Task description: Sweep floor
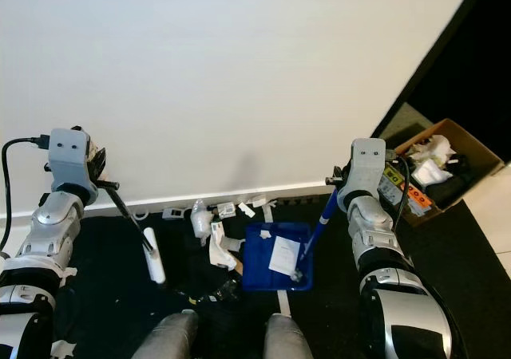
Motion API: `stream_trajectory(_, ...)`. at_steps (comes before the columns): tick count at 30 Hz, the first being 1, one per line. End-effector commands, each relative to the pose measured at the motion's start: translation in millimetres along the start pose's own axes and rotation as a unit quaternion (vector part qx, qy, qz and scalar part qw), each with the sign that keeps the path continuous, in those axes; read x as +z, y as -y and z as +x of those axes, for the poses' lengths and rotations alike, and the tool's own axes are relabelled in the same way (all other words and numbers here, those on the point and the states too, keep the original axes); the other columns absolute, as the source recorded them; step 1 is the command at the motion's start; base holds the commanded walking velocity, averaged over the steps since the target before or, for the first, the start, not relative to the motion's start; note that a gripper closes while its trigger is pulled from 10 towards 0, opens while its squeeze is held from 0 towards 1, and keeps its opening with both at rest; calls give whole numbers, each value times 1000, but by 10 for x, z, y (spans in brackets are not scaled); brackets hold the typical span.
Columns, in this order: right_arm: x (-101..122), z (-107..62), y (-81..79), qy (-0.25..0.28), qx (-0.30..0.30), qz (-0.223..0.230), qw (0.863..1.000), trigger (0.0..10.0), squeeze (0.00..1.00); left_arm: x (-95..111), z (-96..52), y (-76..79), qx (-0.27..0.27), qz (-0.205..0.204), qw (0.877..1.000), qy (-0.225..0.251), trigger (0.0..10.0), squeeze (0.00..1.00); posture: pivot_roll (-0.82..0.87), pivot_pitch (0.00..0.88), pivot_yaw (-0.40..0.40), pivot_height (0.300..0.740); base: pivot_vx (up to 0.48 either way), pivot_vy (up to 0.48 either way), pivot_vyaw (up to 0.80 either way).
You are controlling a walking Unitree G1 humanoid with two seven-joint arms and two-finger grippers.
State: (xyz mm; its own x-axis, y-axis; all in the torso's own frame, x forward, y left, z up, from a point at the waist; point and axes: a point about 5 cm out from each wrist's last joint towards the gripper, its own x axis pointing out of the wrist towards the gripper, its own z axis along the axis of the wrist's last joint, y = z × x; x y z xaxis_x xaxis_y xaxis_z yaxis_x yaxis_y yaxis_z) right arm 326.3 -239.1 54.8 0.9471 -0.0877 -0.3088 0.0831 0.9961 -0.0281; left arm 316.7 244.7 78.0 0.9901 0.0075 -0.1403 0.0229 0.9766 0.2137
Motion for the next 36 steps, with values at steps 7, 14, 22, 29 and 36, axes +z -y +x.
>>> stream_trajectory(7,-28,-39,134,0,-15,-6,1000,10000,0,11,-28,54,-13,18,1000,11,10000,0,58,38,6,740,0,-49,0)
stream_trajectory(14,32,-45,262,5,-30,-7,1000,10000,0,-12,-33,109,-18,16,1000,7,10000,0,52,41,8,740,0,-461,0)
stream_trajectory(22,164,-38,391,16,-35,-18,999,10000,0,-19,-37,48,2,15,1000,11,10000,0,49,41,5,740,0,-45,0)
stream_trajectory(29,137,-20,304,13,-22,-23,999,10000,0,-17,-32,0,-34,56,998,12,10000,0,49,37,6,740,0,0,0)
stream_trajectory(36,137,-2,247,10,-8,-28,1000,10000,0,27,12,-28,-51,79,995,13,10000,0,45,37,4,740,0,0,0)
